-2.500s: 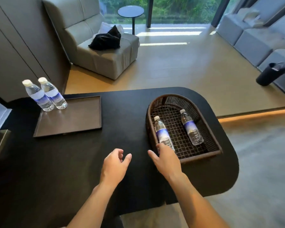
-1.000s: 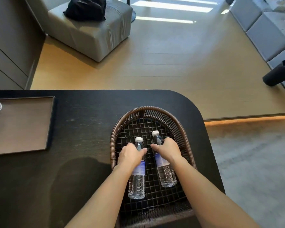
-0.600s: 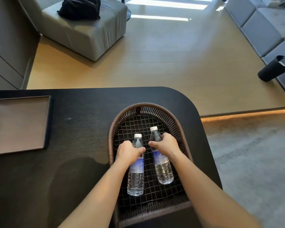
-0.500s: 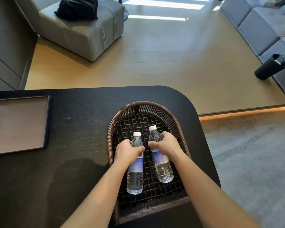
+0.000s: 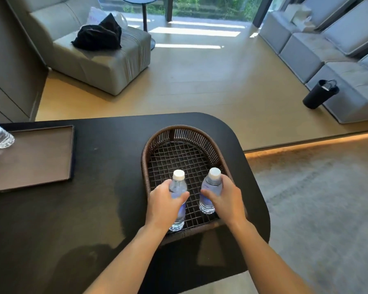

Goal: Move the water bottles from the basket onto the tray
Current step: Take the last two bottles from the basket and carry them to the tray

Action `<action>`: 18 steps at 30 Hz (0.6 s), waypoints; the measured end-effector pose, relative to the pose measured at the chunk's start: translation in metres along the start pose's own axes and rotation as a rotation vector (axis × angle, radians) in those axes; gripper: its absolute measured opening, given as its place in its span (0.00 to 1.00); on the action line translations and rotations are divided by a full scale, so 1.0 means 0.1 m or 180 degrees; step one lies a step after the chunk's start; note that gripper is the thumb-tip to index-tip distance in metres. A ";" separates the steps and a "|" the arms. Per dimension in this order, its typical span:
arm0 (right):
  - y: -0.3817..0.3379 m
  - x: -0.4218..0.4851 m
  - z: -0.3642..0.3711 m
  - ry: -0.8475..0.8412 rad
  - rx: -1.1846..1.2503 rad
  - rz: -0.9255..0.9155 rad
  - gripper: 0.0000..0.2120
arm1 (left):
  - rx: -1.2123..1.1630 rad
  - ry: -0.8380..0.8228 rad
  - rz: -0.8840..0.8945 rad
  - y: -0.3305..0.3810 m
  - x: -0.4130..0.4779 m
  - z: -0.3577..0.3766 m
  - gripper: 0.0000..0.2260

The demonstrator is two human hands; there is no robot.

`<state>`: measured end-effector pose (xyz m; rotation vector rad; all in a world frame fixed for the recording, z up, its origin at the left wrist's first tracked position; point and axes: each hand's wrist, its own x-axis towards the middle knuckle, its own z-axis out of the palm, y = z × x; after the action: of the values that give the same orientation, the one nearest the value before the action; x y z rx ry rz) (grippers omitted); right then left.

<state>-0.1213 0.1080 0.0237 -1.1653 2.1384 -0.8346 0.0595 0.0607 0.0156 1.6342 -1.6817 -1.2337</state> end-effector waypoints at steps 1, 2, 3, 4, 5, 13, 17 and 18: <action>-0.02 -0.12 -0.03 0.0088 0.0058 -0.0087 0.22 | 0.0018 0.0054 0.0109 0.02 -0.09 -0.02 0.15; -0.04 -0.23 -0.05 0.0183 0.0095 -0.0169 0.22 | 0.0006 0.0115 0.0227 0.06 -0.18 -0.06 0.18; -0.07 -0.33 -0.07 0.0285 0.0120 -0.0254 0.24 | -0.0040 0.0178 0.0323 0.10 -0.26 -0.10 0.20; -0.11 -0.42 -0.09 0.0385 0.0138 -0.0322 0.25 | -0.0102 0.0245 0.0429 0.14 -0.34 -0.16 0.21; -0.15 -0.51 -0.12 0.0464 0.0159 -0.0386 0.26 | -0.0152 0.0322 0.0534 0.19 -0.42 -0.22 0.22; -0.70 -1.16 -0.18 0.0353 0.0561 -0.0732 0.26 | -0.0370 0.0794 0.0920 0.32 -1.03 -0.98 0.21; -0.95 -1.36 0.01 0.0187 0.0616 -0.0869 0.25 | -0.0609 0.0762 0.0769 0.16 -1.26 -1.38 0.18; -1.01 -1.40 0.08 0.0138 0.0648 -0.0886 0.24 | -0.0614 0.0794 0.0739 0.09 -1.30 -1.47 0.18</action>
<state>0.0022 0.1841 0.1180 -1.3640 1.8962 -1.1798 0.2001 0.1452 0.1246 1.3716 -1.4993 -1.0000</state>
